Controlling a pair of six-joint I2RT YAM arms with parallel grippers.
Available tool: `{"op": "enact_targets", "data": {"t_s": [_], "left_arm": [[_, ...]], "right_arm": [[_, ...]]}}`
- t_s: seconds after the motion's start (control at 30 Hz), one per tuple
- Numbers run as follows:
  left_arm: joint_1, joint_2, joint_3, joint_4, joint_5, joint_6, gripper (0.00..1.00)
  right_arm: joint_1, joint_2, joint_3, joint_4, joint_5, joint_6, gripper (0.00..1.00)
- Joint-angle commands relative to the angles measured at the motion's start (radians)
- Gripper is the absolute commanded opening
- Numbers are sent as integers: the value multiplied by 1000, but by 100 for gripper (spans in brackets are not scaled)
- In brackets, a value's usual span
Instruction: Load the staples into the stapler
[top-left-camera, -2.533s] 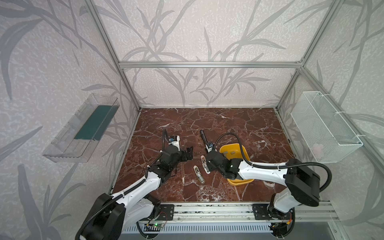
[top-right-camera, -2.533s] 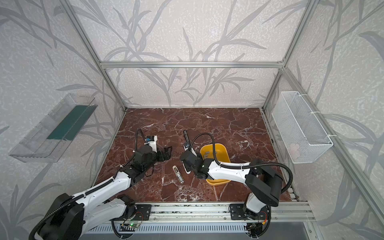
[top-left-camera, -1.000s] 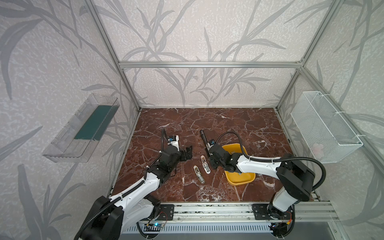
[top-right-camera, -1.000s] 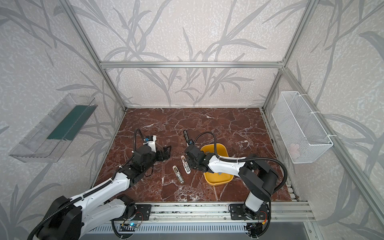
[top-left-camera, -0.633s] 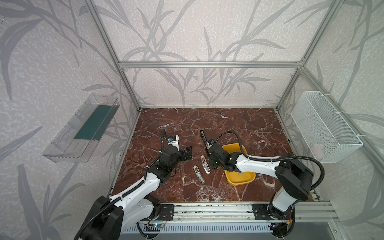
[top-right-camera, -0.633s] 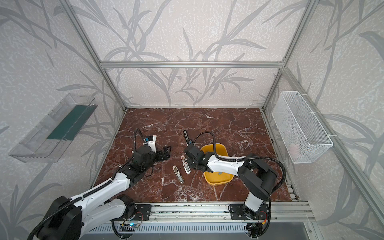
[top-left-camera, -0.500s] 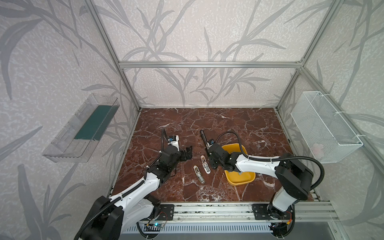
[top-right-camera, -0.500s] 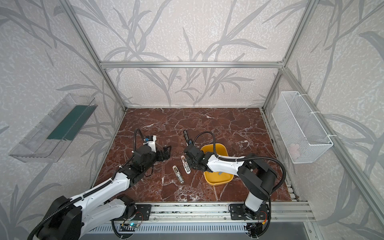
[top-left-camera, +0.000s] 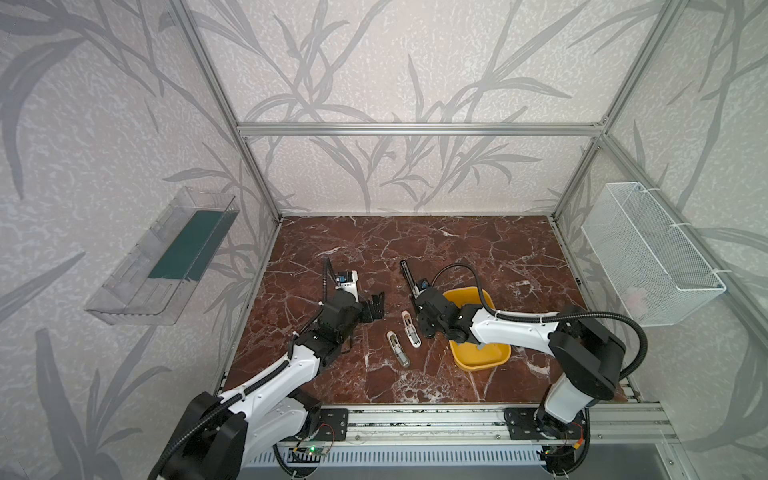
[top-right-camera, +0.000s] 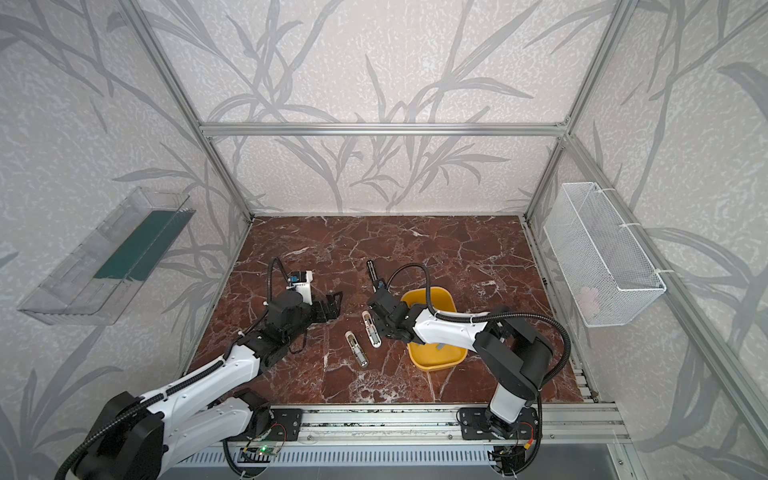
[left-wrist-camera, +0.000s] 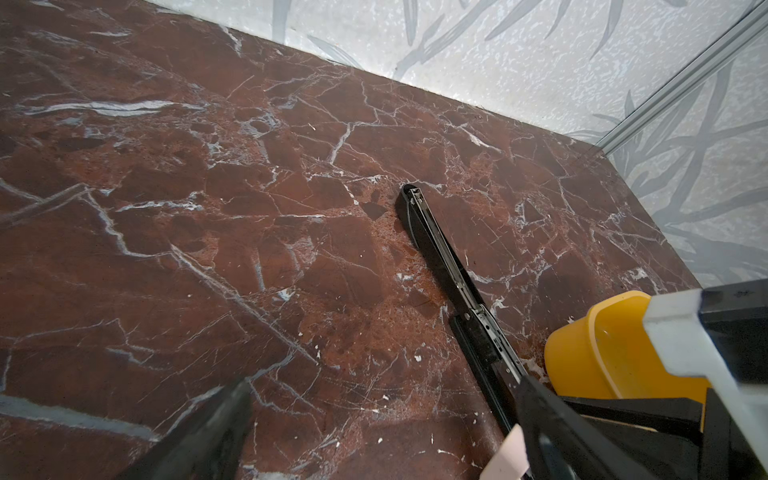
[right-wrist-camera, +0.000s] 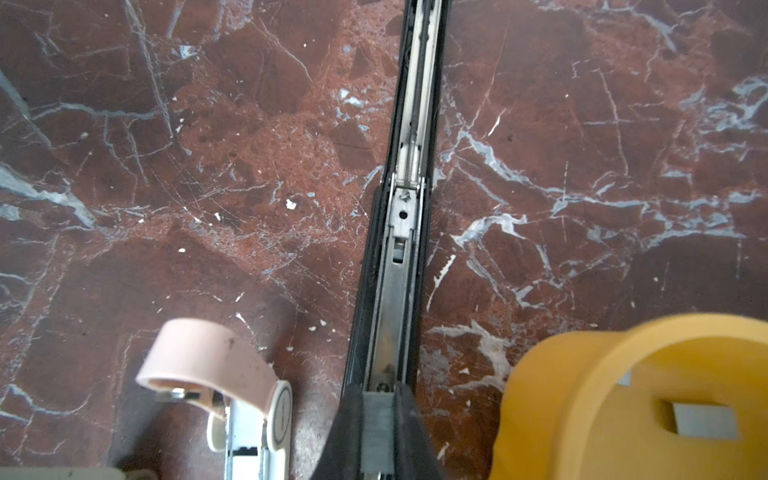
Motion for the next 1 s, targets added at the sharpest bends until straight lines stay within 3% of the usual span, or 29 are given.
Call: {"op": "enact_targets", "data": {"t_s": [0.0,0.57,0.97], "left_arm": [[3,-21,20,-9,-14,11,99],[3,-19,20,-10,-14,11,99],[3,-21,21,-9,-14,12,99]], "right_arm": [[-2,11,34,-36,-2,16,6],[-1,59,51,-70,-24,41,10],[-1,56,49,-75,-20,46,21]]}}
